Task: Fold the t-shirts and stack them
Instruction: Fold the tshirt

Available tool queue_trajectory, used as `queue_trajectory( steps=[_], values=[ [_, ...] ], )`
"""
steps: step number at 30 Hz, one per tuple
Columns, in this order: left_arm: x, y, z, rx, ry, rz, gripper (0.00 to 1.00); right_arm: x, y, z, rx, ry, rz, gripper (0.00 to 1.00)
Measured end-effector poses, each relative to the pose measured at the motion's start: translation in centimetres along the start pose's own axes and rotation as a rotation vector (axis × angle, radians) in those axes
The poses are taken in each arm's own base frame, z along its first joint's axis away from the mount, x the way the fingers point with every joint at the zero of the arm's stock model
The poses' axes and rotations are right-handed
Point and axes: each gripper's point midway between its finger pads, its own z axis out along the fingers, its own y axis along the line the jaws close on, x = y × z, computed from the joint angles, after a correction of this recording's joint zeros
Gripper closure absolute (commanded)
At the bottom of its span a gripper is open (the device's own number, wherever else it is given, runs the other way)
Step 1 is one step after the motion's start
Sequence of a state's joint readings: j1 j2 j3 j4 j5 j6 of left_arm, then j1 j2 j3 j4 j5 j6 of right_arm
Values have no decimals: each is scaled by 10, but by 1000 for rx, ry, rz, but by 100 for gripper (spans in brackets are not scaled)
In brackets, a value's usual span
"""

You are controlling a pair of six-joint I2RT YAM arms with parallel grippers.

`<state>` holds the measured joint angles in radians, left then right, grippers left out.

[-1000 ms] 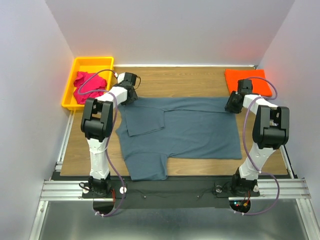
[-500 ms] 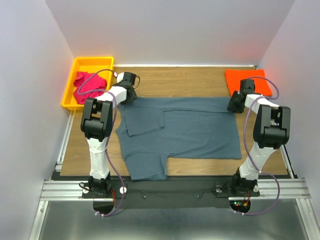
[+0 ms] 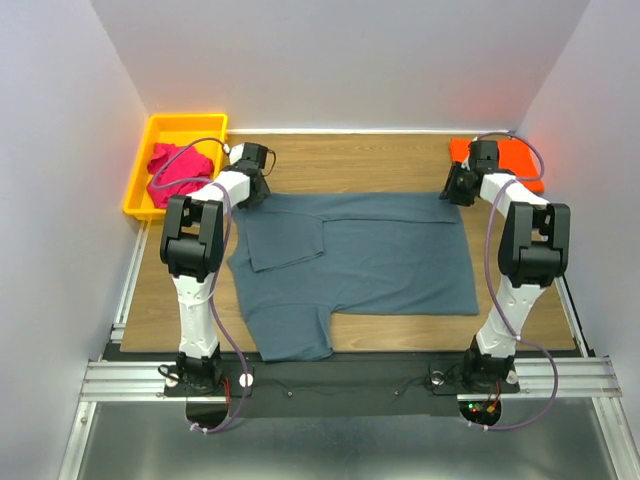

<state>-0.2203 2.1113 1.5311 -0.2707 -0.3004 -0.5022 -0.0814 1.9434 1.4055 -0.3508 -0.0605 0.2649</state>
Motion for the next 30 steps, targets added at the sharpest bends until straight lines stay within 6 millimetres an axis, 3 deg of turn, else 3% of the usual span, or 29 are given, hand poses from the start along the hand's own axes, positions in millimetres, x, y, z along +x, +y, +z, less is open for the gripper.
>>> queue_trajectory(
  steps=[6, 13, 20, 27, 30],
  values=[
    [-10, 5, 7, -20, 8, -14, 43, 14, -1, 31, -12, 65, 7, 58],
    [-29, 2, 21, -16, 8, -36, 43, -11, 5, 49, -22, 27, 6, 55],
    [-52, -15, 38, 20, -13, -44, 42, -44, 12, 73, -29, -35, -4, 55],
    [-61, -27, 41, 80, -16, -43, 23, -62, 16, 83, -30, -69, -8, 53],
    [-63, -33, 38, 109, -17, -42, 6, -61, 18, 81, -38, -62, -8, 50]
  ],
)
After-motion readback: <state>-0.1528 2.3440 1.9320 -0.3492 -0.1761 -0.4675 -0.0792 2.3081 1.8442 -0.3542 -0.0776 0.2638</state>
